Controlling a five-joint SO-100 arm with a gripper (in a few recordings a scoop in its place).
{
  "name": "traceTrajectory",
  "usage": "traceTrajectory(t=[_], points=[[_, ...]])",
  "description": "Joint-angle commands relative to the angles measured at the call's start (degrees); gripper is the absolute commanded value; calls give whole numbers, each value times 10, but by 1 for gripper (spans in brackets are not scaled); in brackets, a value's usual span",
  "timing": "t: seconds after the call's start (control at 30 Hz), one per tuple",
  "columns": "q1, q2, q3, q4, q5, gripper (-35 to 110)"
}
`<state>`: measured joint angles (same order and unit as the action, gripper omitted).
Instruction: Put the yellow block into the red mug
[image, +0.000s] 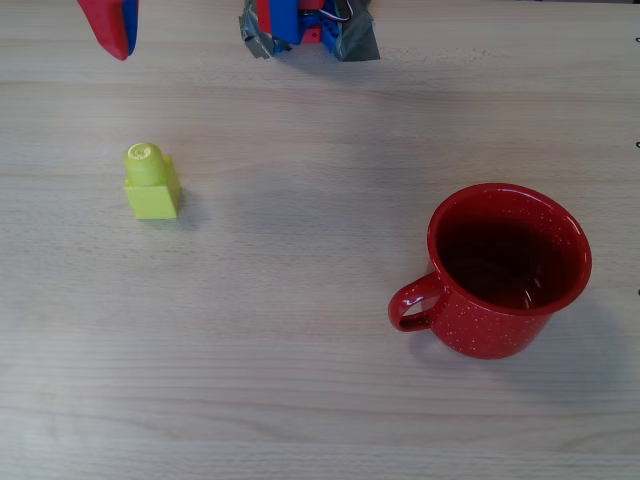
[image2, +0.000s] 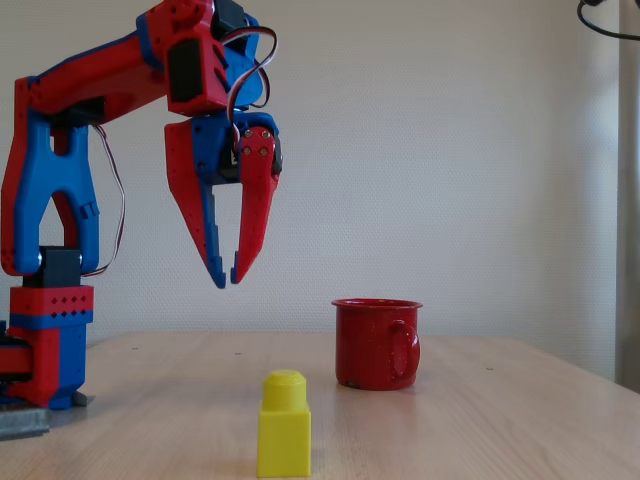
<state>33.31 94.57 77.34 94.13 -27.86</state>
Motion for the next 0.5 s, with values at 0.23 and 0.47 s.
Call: traceTrajectory(t=[0.23, 0.47], points=[[7, 14, 69, -26, -57, 23], [7, 13, 98, -51, -108, 42]])
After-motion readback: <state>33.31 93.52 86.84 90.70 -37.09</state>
